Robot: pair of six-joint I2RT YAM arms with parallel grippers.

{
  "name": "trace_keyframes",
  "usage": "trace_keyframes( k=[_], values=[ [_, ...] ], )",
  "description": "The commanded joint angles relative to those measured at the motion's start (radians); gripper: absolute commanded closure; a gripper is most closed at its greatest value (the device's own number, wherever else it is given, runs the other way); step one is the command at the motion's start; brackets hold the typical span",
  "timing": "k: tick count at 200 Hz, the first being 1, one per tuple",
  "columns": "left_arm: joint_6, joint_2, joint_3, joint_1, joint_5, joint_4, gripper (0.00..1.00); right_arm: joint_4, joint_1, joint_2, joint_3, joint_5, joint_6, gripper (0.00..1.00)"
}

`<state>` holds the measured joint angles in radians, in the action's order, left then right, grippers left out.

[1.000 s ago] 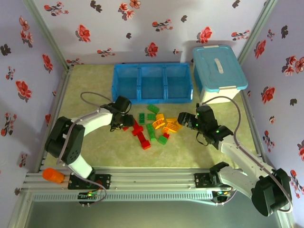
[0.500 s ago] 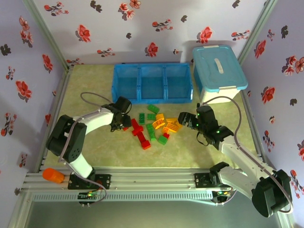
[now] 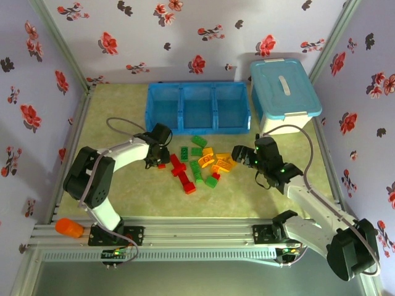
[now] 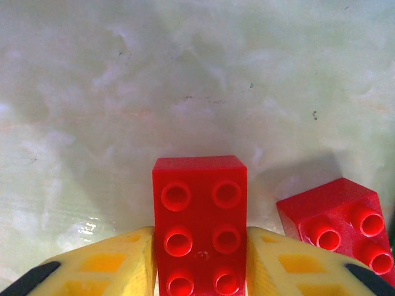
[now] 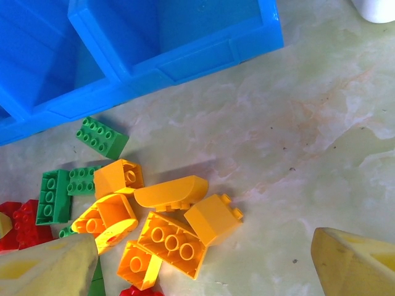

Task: Sort the legos into containers by color
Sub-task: Pick up the lego from the center of the table.

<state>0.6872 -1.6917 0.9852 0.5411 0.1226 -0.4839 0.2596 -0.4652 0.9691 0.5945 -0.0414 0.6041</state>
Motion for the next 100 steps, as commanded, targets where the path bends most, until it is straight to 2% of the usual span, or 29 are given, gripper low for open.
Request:
trace_keyframes(
  k=[1,42,71,100],
  values=[
    [-0.021,-0.024,0.006,-0.001,0.017,-0.025,0.58,-0.014,-0.008,0.019,0.009,-0.021,0.008,0.1],
    [-0.027,-0.042,0.021,0.0,0.017,-0.034,0.59,-0.031,-0.007,0.038,0.002,-0.023,0.012,0.1],
    [-0.035,-0.043,0.044,0.001,0.017,-0.05,0.76,-0.033,-0.007,0.035,-0.002,-0.028,0.015,0.1],
    [-0.055,-0.003,0.098,0.002,0.04,-0.098,0.78,-0.032,-0.007,0.018,-0.013,-0.034,0.021,0.11]
  ],
)
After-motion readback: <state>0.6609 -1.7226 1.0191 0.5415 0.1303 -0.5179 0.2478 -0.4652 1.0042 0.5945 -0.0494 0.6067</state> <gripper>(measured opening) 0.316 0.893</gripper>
